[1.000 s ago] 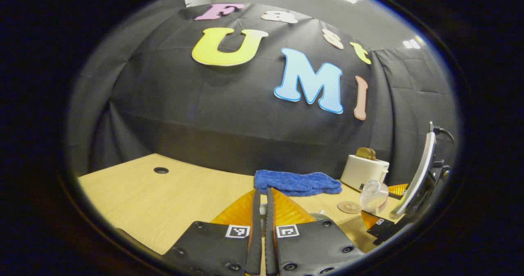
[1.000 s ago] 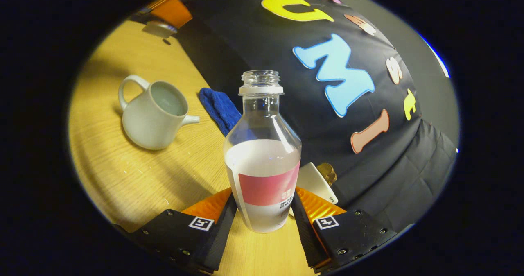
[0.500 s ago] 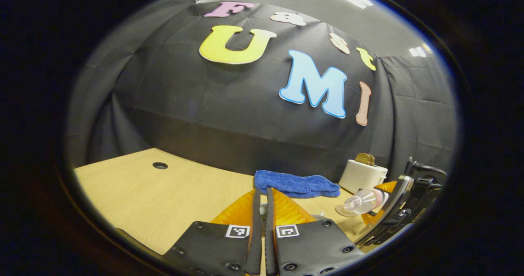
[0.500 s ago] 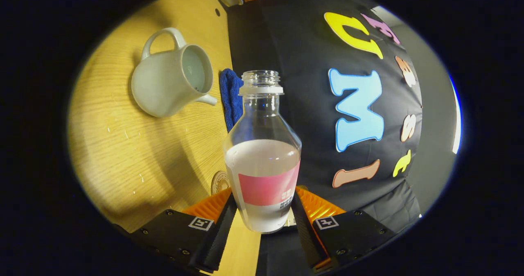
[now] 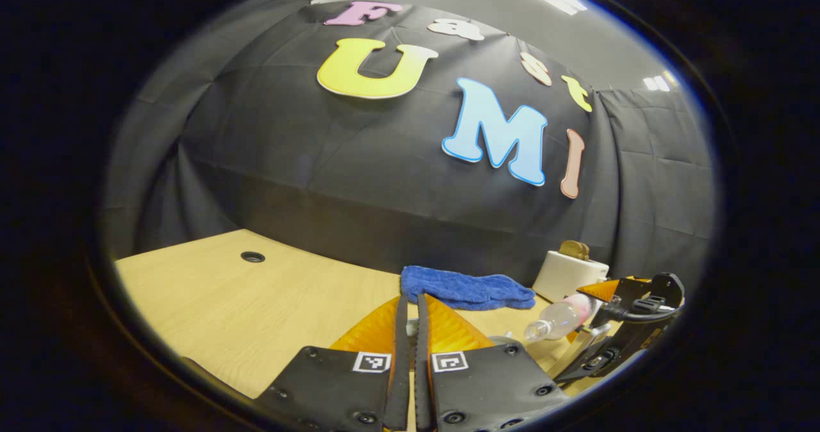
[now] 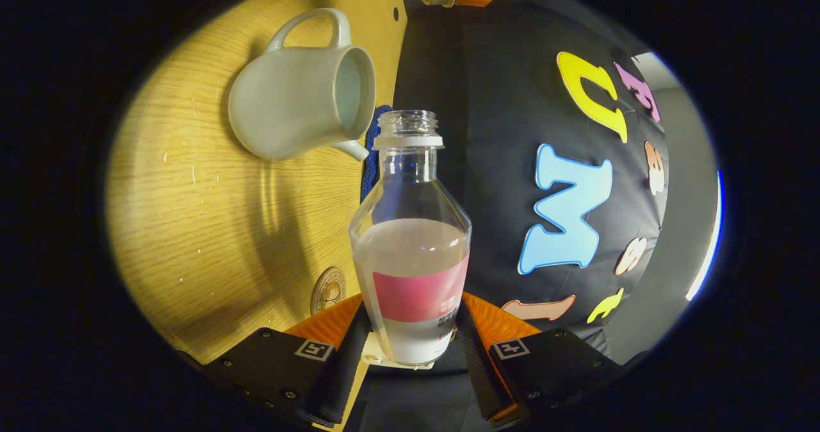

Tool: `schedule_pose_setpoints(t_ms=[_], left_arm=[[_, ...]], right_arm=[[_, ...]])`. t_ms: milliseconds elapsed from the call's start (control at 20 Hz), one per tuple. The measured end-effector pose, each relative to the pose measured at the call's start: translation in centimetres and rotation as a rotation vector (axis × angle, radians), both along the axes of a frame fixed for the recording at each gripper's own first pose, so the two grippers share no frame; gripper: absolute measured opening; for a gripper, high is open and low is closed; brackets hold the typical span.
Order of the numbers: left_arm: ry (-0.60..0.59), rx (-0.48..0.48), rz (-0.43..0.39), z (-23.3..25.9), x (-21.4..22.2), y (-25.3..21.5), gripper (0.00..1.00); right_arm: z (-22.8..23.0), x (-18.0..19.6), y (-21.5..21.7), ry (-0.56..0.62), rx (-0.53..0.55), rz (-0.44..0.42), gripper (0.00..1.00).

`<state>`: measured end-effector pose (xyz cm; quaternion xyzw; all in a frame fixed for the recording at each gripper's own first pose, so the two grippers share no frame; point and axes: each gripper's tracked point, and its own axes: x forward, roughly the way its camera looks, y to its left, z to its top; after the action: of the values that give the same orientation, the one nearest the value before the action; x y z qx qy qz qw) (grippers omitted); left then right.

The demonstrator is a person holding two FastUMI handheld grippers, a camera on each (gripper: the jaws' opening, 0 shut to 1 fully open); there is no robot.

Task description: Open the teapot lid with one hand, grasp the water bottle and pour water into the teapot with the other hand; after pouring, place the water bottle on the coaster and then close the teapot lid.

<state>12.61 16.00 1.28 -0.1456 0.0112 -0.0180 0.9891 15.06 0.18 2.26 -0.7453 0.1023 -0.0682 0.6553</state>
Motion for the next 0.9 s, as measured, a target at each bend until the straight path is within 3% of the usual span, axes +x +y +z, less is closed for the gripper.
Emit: schedule_pose_setpoints(t_ms=[900], left_arm=[[0.006,-0.030,0.012,-0.3,0.1,0.9,0.10]], right_arm=[[3.3,1.8,2.0,-0.050,-0.307,0.108,0.75]])
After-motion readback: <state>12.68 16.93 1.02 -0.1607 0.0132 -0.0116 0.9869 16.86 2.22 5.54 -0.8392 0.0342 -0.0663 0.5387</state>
